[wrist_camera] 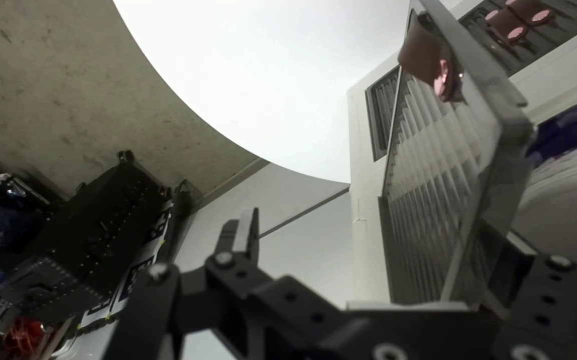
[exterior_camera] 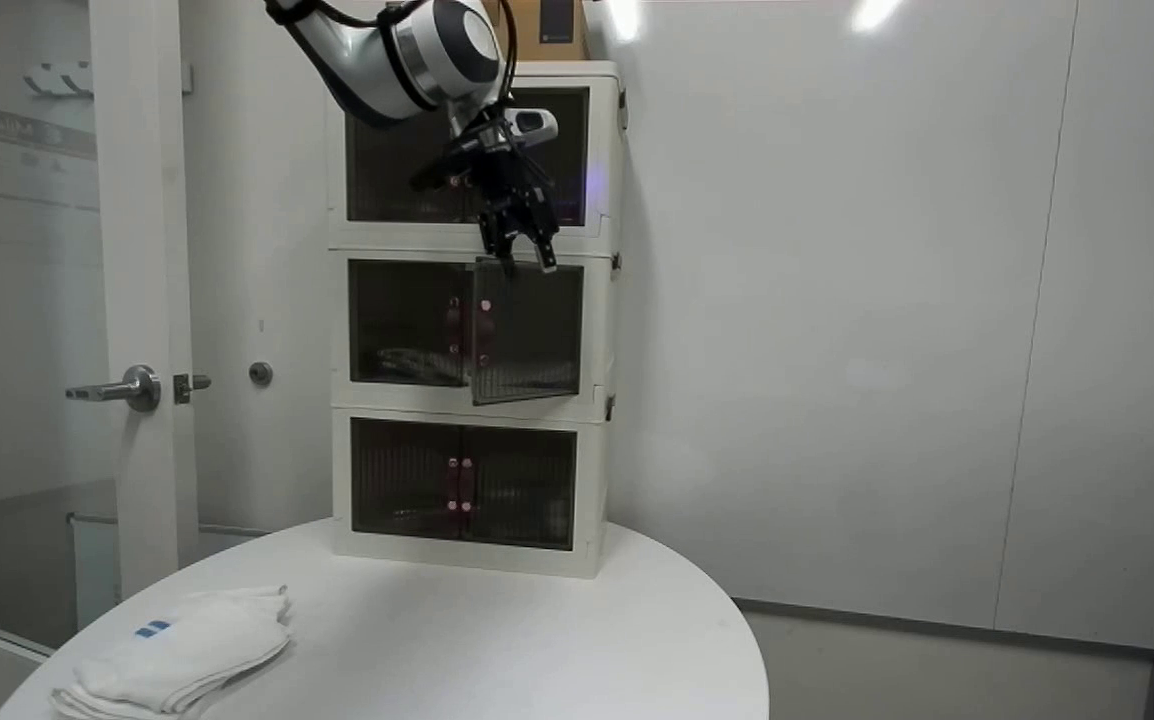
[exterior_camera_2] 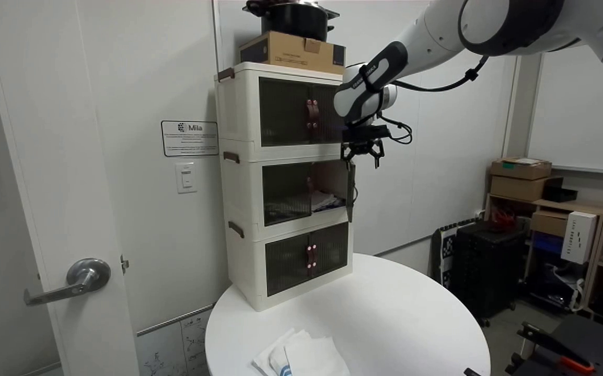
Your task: Open the right and left middle cabinet doors, respectively
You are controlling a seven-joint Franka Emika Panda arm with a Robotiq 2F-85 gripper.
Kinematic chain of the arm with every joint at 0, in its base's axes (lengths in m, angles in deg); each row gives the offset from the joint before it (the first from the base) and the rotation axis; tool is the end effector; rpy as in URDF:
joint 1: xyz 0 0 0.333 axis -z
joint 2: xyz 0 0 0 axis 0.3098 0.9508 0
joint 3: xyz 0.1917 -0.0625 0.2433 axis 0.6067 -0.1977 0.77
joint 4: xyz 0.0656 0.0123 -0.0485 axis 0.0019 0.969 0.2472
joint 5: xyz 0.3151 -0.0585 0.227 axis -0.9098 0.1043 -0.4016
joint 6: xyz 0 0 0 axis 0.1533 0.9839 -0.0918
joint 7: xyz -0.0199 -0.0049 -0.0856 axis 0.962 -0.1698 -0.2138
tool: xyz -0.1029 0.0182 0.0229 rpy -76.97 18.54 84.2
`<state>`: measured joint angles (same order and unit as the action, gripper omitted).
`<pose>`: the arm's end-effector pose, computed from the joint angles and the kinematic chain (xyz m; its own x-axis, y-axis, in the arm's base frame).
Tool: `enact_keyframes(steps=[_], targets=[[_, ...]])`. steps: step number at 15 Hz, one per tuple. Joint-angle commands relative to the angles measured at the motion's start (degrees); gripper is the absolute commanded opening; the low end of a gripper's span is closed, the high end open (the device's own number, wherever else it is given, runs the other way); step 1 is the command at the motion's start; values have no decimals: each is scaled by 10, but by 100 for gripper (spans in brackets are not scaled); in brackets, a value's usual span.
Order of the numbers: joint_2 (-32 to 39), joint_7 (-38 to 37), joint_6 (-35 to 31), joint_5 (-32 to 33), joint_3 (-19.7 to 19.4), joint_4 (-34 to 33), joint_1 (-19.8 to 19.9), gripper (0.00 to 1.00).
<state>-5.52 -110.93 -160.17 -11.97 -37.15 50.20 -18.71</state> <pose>0.7252 -0.1416 0.4022 0.7336 -0.5985 0.3218 -0.6601 -0.7401 0.1286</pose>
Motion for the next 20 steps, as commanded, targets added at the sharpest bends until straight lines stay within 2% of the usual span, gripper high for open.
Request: enact_keyframes(steps=[1, 11, 20], targets=[[-34, 23, -2, 14, 1, 47, 11, 100], [-76, 196, -74, 59, 4, 108, 53, 100], [-75, 319, -177, 41, 16, 130, 97, 100]])
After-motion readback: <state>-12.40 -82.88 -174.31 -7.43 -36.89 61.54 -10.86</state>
